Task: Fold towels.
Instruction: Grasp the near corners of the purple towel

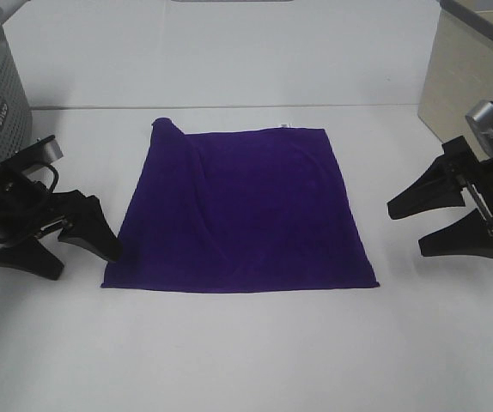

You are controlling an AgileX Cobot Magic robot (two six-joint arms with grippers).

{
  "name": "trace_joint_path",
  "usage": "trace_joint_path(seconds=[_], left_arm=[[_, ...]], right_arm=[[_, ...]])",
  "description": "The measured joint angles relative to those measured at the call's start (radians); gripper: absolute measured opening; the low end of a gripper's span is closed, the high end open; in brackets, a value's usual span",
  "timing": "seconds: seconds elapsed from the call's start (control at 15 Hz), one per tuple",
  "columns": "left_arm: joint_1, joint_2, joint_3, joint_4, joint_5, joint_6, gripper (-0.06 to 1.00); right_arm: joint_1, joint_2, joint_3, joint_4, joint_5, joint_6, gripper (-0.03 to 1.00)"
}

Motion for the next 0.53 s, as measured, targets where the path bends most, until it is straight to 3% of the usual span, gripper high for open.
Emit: trace_joint_path(seconds=[0.2, 0.53], left_arm=[[0.000, 0.001, -0.001, 0.000, 0.001, -0.002, 0.97], [0.000, 0.001, -0.001, -0.001, -0.008, 0.000, 0.97]], right_arm=[[0.000, 0.001, -0.001, -0.005, -0.081, -0.002, 0.74], [0.000, 0.132, -0.028, -0.006, -0.087, -0.014, 0.74]])
